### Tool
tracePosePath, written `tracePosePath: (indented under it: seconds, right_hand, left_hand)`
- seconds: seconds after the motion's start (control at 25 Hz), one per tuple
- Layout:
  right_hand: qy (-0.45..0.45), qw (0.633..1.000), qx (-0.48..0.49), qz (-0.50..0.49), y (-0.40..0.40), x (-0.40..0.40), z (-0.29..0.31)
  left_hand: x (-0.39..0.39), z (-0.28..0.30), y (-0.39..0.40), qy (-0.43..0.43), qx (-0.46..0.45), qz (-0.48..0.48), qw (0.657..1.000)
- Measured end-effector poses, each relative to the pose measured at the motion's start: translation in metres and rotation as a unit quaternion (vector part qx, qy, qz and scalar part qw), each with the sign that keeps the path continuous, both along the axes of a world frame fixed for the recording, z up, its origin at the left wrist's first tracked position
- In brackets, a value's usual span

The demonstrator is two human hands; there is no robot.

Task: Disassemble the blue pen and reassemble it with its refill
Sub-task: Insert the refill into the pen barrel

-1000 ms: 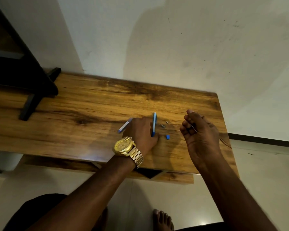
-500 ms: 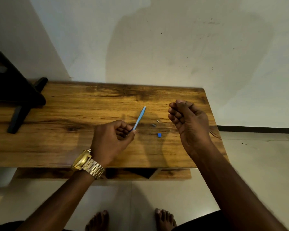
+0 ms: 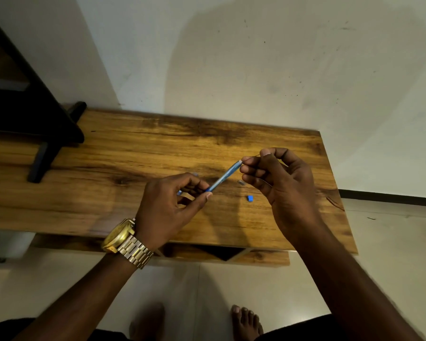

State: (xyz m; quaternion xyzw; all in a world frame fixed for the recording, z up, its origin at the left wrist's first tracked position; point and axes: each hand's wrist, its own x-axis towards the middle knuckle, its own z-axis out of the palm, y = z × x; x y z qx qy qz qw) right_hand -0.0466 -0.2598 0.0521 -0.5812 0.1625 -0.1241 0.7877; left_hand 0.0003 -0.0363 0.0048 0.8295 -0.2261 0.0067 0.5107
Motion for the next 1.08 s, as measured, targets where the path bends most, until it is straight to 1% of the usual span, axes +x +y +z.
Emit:
tracePosePath:
  seconds: [0.08, 0.2, 0.48, 0.6, 0.72, 0.8, 0.92, 1.08]
  right_hand:
    - [-0.002, 1.0, 0.015, -0.001, -0.001, 0.001, -0.001]
    - [-0.006, 1.0, 0.011, 0.001, -0.002, 0.002, -0.003]
    - [-0.013, 0.999, -0.044, 0.005, -0.004, 0.0, -0.005]
    - [-0.02, 0.992, -0.122, 0.004, -0.004, -0.002, -0.006]
    - [-0.024, 0.976, -0.218, 0.002, -0.005, -0.004, -0.006]
    - [-0.022, 0.967, -0.252, 0.008, -0.004, -0.005, -0.007]
    - [-0.015, 0.966, -0.258, 0.019, -0.003, -0.005, -0.009]
    - [-0.007, 0.975, -0.221, 0.036, -0.006, -0.003, -0.011]
  left_hand:
    - [0.001, 0.0, 0.001, -0.001, 0.005, 0.0, 1.0]
    - [0.002, -0.001, 0.0, -0.002, 0.005, -0.002, 1.0]
    - [0.001, 0.0, 0.0, -0.007, 0.012, -0.003, 1.0]
    - [0.001, 0.0, 0.0, -0.012, 0.022, -0.007, 1.0]
    - [0.001, 0.0, -0.001, -0.014, 0.033, -0.006, 0.999]
    - [0.0, 0.0, -0.002, -0.011, 0.033, -0.003, 0.999]
    - [-0.004, -0.001, -0.005, -0.005, 0.035, -0.01, 0.999]
    - [-0.008, -0.002, -0.01, 0.006, 0.032, 0.0, 0.999]
